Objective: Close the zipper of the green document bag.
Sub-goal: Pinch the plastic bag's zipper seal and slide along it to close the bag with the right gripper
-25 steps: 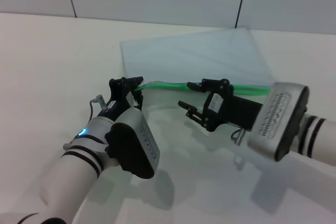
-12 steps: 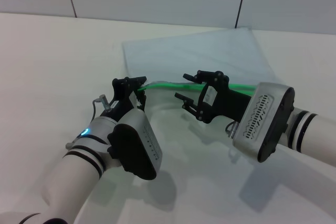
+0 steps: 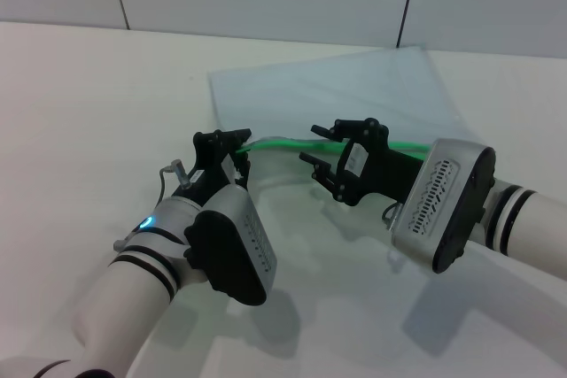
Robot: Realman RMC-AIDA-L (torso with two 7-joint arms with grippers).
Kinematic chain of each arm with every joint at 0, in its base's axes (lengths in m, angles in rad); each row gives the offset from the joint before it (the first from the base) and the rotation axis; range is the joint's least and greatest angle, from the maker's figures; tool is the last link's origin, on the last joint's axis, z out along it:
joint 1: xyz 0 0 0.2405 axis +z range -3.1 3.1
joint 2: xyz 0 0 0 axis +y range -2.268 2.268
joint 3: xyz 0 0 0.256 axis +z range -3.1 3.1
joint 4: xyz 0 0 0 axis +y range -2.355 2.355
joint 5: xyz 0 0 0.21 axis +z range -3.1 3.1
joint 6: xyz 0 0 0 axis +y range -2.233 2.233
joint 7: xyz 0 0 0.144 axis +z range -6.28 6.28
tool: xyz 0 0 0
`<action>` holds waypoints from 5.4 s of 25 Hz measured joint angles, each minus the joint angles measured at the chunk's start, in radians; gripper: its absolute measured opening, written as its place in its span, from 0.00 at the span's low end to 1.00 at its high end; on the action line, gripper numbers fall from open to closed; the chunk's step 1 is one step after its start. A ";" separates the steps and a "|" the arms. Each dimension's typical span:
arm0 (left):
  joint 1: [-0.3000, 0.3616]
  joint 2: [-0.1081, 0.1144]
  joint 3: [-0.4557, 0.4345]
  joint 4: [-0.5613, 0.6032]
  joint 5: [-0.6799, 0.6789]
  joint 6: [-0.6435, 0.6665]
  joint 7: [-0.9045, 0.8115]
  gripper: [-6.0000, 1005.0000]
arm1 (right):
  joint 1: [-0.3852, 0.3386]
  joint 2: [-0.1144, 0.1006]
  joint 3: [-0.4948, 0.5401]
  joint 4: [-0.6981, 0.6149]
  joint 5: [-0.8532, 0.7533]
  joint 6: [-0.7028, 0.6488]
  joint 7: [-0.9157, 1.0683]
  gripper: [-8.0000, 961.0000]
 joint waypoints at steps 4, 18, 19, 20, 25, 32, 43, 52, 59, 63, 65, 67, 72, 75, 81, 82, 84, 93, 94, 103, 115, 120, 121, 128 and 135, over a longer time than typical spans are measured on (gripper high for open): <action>0.000 0.000 0.000 0.000 0.007 0.000 0.000 0.06 | -0.001 0.000 0.001 -0.001 0.001 0.007 -0.001 0.38; 0.001 -0.001 0.000 0.000 0.014 0.000 0.000 0.06 | -0.004 0.000 0.014 -0.007 0.002 0.016 -0.002 0.32; 0.001 -0.001 0.000 0.000 0.014 0.000 0.000 0.06 | -0.004 0.000 0.015 -0.007 0.002 0.018 -0.002 0.32; 0.001 -0.001 0.000 -0.001 0.014 0.000 0.000 0.06 | -0.004 0.000 0.016 -0.007 0.002 0.019 -0.002 0.32; 0.000 -0.001 0.000 -0.001 0.013 0.000 0.000 0.06 | -0.004 0.001 0.023 -0.008 0.002 0.022 -0.002 0.26; 0.000 -0.001 0.000 -0.002 0.013 0.000 0.003 0.06 | -0.004 0.002 0.024 -0.008 0.000 0.022 -0.002 0.24; 0.000 -0.001 0.000 -0.001 0.038 0.000 0.005 0.06 | -0.006 0.002 0.024 -0.009 -0.003 0.022 -0.001 0.22; 0.001 -0.001 0.000 0.000 0.039 0.000 0.005 0.06 | -0.006 0.002 0.022 -0.010 -0.003 0.022 -0.001 0.19; 0.001 -0.001 0.000 0.000 0.039 0.000 0.005 0.06 | -0.006 0.002 0.022 -0.011 -0.003 0.022 -0.001 0.15; 0.001 -0.001 0.000 0.000 0.039 0.000 0.005 0.06 | -0.007 0.002 0.021 -0.011 -0.004 0.022 -0.001 0.11; 0.001 -0.001 0.000 0.000 0.039 0.000 0.005 0.06 | -0.007 0.002 0.021 -0.011 -0.004 0.022 -0.002 0.10; 0.001 -0.001 0.000 0.000 0.039 0.000 0.005 0.06 | -0.007 0.002 0.019 -0.012 -0.004 0.022 -0.001 0.09; 0.001 -0.001 0.000 0.000 0.039 0.000 0.005 0.06 | -0.007 0.002 0.018 -0.013 -0.005 0.022 -0.001 0.09; 0.001 -0.001 0.001 0.000 0.042 0.000 0.005 0.06 | -0.008 0.002 0.018 -0.015 -0.005 0.024 -0.002 0.09; 0.008 -0.001 0.002 0.000 0.074 0.000 0.000 0.06 | -0.008 0.002 0.017 -0.024 -0.003 0.026 -0.002 0.09; 0.009 -0.001 0.002 0.001 0.076 0.000 -0.001 0.06 | -0.008 0.002 0.017 -0.026 -0.003 0.026 -0.002 0.09; 0.009 -0.001 0.002 0.001 0.076 0.000 -0.002 0.06 | -0.008 0.002 0.016 -0.027 -0.002 0.027 -0.002 0.09; 0.011 -0.001 0.002 0.002 0.077 0.000 -0.006 0.06 | -0.021 0.000 0.023 -0.028 0.000 0.045 -0.001 0.09; 0.011 -0.001 0.002 0.002 0.077 0.000 -0.006 0.06 | -0.022 0.000 0.023 -0.029 0.000 0.045 -0.001 0.09; 0.010 0.000 0.001 0.002 0.077 0.000 -0.006 0.06 | -0.033 0.000 0.030 -0.052 0.003 0.041 0.006 0.09; 0.010 0.000 0.001 0.002 0.077 0.000 -0.006 0.06 | -0.056 -0.002 0.081 -0.091 0.003 0.045 0.006 0.09; 0.010 0.000 0.001 0.002 0.077 0.000 -0.004 0.06 | -0.060 -0.001 0.092 -0.111 0.003 0.045 0.009 0.09; 0.010 0.000 0.001 0.002 0.077 -0.001 -0.004 0.06 | -0.061 -0.001 0.093 -0.115 0.003 0.045 0.011 0.09; 0.010 0.000 0.001 0.002 0.077 -0.001 -0.002 0.06 | -0.072 -0.002 0.106 -0.130 0.003 0.047 0.020 0.09; 0.010 0.000 0.001 0.002 0.077 -0.002 -0.002 0.06 | -0.076 -0.001 0.129 -0.150 0.003 0.047 0.020 0.09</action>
